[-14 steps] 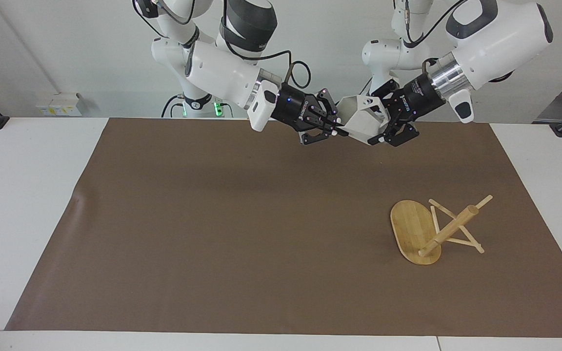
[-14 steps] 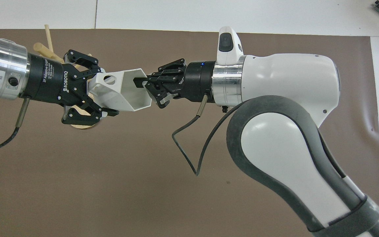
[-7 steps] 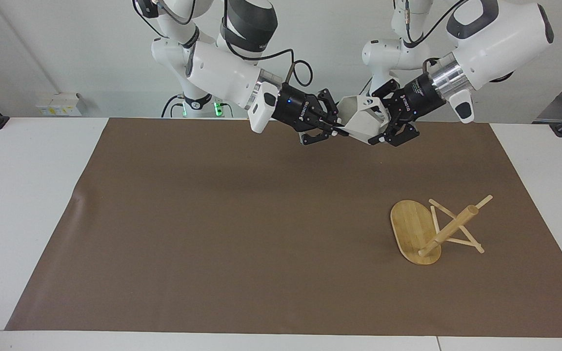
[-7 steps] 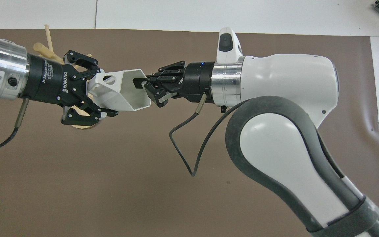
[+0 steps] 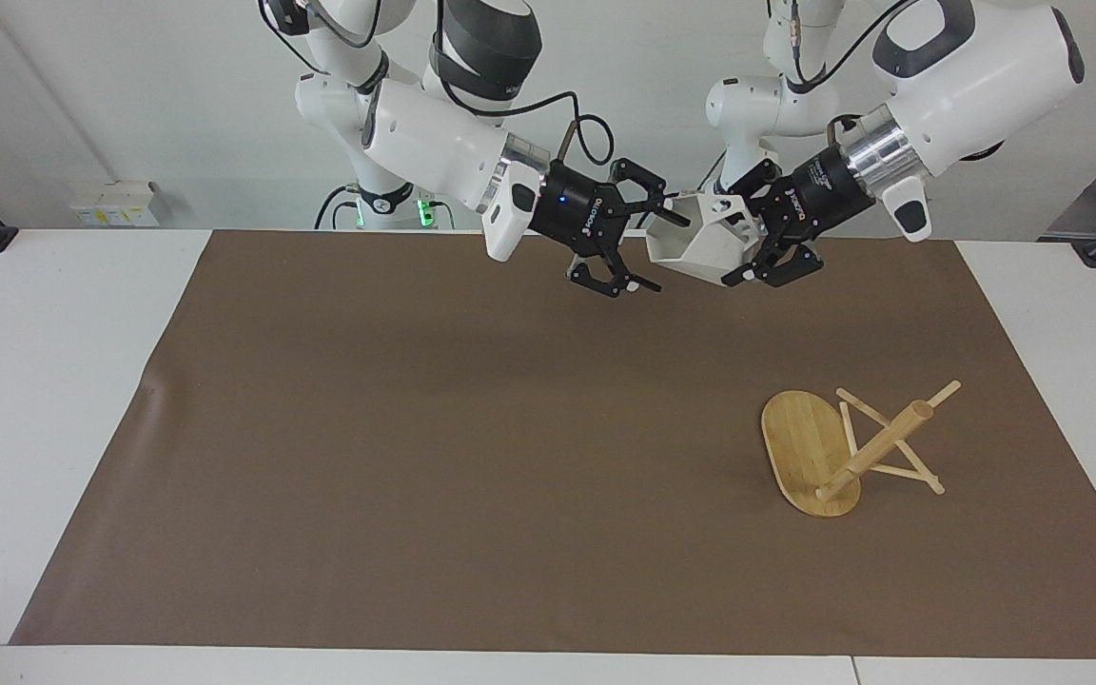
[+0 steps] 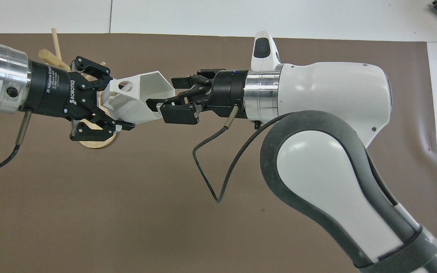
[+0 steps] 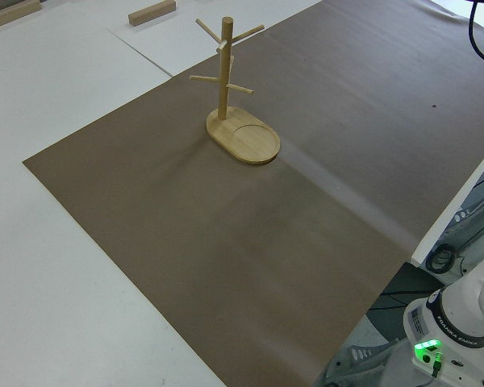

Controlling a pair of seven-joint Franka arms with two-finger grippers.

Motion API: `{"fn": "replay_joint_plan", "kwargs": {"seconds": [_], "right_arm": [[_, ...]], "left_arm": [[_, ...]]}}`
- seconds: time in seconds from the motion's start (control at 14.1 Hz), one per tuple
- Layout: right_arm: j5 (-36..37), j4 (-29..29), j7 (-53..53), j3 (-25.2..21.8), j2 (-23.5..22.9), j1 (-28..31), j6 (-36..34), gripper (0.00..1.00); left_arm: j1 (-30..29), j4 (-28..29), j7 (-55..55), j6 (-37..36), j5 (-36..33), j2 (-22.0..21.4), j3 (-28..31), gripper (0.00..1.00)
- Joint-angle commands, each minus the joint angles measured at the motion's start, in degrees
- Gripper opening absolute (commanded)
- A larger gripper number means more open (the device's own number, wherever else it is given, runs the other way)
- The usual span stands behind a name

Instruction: Hang cup on rack

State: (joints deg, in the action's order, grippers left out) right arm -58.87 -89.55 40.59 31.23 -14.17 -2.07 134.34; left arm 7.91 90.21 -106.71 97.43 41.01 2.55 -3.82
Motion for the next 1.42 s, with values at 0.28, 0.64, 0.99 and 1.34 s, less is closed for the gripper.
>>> {"fn": "replay_joint_plan", "kwargs": {"seconds": [0.28,0.64,0.99,1.34], "right_arm": [[0.95,-0.18,-1.66,-0.03,0.73,1.36,0.84,1.0],[9.02,-1.68,-1.57,-4.14,3.44,3.91,0.23,1.0],[15.07,-3.7,-1.66,-12.14,5.82,3.91,-7.49,1.0],[27.91,-3.52,-8.21,-21.37,6.61,3.91,-19.79,1.0]], "left_arm": [[0.09,1.72,-1.91,3.02,-1.11,-0.79,0.13,0.0],[0.0,4.53,-3.94,6.1,-2.07,-1.76,0.22,0.0],[-0.08,8.49,-6.31,9.79,-3.66,-3.08,0.39,0.0],[-0.96,9.98,-9.12,11.55,-4.97,-3.78,0.48,0.0]]}}
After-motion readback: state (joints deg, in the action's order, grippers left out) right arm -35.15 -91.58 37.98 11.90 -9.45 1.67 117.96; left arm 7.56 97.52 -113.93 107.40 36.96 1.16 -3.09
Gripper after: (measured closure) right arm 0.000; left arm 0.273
